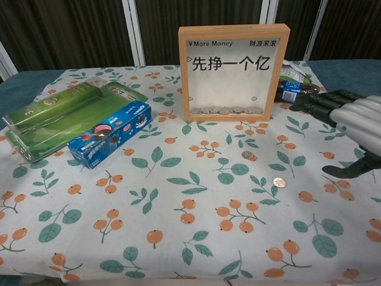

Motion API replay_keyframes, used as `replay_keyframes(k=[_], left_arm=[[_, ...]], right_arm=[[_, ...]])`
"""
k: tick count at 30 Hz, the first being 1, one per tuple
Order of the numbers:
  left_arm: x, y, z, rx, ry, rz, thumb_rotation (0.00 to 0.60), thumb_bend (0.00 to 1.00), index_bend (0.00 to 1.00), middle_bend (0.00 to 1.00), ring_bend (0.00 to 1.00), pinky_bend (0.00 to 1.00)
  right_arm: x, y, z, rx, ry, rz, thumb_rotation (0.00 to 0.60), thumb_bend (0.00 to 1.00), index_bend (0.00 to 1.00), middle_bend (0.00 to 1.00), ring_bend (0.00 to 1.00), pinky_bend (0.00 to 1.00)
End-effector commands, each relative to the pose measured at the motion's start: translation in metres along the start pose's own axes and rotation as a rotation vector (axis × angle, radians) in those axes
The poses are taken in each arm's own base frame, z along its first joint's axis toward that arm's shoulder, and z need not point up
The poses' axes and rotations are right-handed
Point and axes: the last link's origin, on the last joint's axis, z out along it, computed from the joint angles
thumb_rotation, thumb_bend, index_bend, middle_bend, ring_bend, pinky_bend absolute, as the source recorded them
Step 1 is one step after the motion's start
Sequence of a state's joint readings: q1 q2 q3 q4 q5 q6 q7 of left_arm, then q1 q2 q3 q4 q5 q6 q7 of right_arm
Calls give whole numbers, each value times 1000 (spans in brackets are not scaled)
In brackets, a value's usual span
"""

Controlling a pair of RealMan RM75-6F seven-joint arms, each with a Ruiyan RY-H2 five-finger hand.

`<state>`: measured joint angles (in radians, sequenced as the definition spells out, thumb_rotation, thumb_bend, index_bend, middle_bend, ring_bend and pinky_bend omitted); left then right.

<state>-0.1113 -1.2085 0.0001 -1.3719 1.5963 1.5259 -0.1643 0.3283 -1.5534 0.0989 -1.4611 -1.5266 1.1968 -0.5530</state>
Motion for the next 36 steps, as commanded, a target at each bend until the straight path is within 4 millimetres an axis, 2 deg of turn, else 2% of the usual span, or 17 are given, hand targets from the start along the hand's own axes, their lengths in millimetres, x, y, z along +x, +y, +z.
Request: replay_keyframes(k=[1,4,14,17,28,36], left_arm=[[0,-2,-1,4,-3,-4,600,405,0,0,0,48],[0,-4,-1,5,-7,-5,600,404,0,0,0,48],[-2,-6,0,8,-14,-16,600,405,0,0,0,47],[-2,-6,0,8,-13,-15,600,405,0,0,0,47],[0,-9,-1,11,-12,-17,600,405,0,0,0,48],[1,-10,-1,14,-10,-16,600,405,0,0,0,47]], right_arm=[[-10,-9,5,15,-18,-5,600,397,0,0,0,0],[-16,-14,7,27,-27,3,600,397,29,0,0,0],[-32,-27,10,67,-72,46,600,397,363,0,0,0],[-35,-29,11,72,-73,52,600,398,435,0,0,0],[-41,-35,16,80,-64,75,600,398,528,0,0,0],[-43,-34,18,79,-69,70,600,397,518,0,0,0]])
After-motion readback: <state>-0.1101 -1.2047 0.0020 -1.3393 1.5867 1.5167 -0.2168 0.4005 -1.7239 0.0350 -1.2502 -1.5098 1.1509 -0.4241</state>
